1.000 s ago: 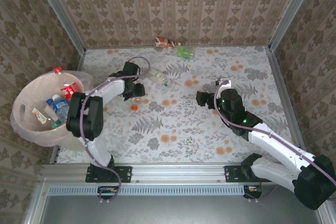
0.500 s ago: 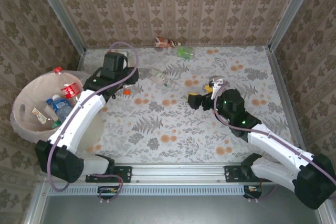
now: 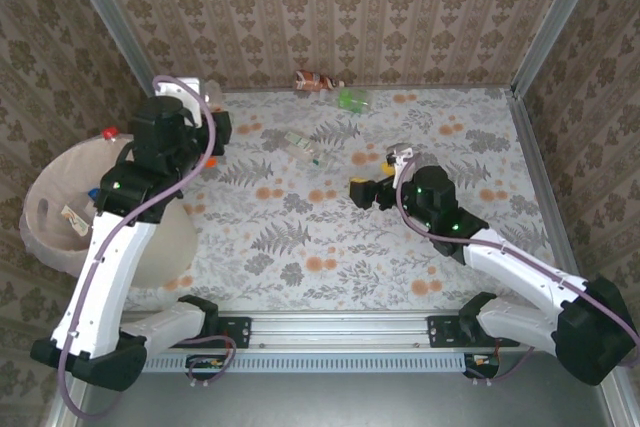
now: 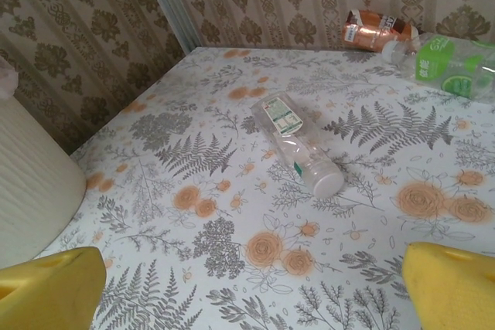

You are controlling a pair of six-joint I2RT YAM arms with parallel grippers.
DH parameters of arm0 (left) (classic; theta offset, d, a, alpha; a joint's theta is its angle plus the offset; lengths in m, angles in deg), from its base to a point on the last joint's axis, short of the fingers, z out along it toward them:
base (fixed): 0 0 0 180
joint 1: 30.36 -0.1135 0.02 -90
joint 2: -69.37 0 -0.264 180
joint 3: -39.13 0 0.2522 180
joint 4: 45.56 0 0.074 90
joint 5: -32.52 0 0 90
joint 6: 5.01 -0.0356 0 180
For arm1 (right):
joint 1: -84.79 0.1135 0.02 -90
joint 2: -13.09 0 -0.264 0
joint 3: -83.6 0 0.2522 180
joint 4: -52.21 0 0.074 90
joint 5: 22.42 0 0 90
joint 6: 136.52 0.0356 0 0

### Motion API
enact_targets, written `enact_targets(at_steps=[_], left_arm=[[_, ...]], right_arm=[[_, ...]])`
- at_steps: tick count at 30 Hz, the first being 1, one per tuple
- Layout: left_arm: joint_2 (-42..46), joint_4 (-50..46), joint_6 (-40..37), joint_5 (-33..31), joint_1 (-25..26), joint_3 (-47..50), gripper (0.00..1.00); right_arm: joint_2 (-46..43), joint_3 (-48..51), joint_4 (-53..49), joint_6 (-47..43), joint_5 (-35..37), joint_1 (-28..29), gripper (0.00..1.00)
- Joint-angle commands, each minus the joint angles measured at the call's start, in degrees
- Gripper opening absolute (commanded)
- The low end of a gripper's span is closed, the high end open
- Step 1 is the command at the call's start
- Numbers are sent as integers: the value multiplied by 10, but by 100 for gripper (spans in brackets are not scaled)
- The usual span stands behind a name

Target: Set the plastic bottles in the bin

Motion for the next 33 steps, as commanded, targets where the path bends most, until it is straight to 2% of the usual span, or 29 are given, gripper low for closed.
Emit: enact_targets(at_steps=[1,5,8,10,13,17,22,24,26,28,33], left_arm=[[11,-52,-56,-81,-5,-41,45],[15,-83,-84,-181,-16,-71,45],[11,-110,-86,-256,-49,-91,45],[8,-129,-77,-301,-89,-95,46],[12,-143,-62,-313,-159,-81,46],[12,-149,-44,-271,-256,-60,48],[-8,-152,1,-99,-424,-36,56],[-25,-158,15,-53,-468,-36,63],[-46,-173,26,-34,-486,-48,82],[-59,-185,33,-33,-486,-60,95],[-46,-171,39,-3,-486,-59,100]], right_arm=[[10,-18,20,-10,-9,3,100],[21,-22,21,-9,-9,4,100],[26,-25,21,-10,-10,6,100],[28,-26,21,-12,-11,7,100],[29,-26,18,-14,-10,8,100],[27,-28,11,-20,-11,9,100],[25,-32,5,-24,-13,10,100],[23,-31,3,-26,-11,12,100],[20,-31,0,-26,-10,12,100],[17,-29,-4,-26,-8,13,100],[11,-25,-3,-26,1,14,100]])
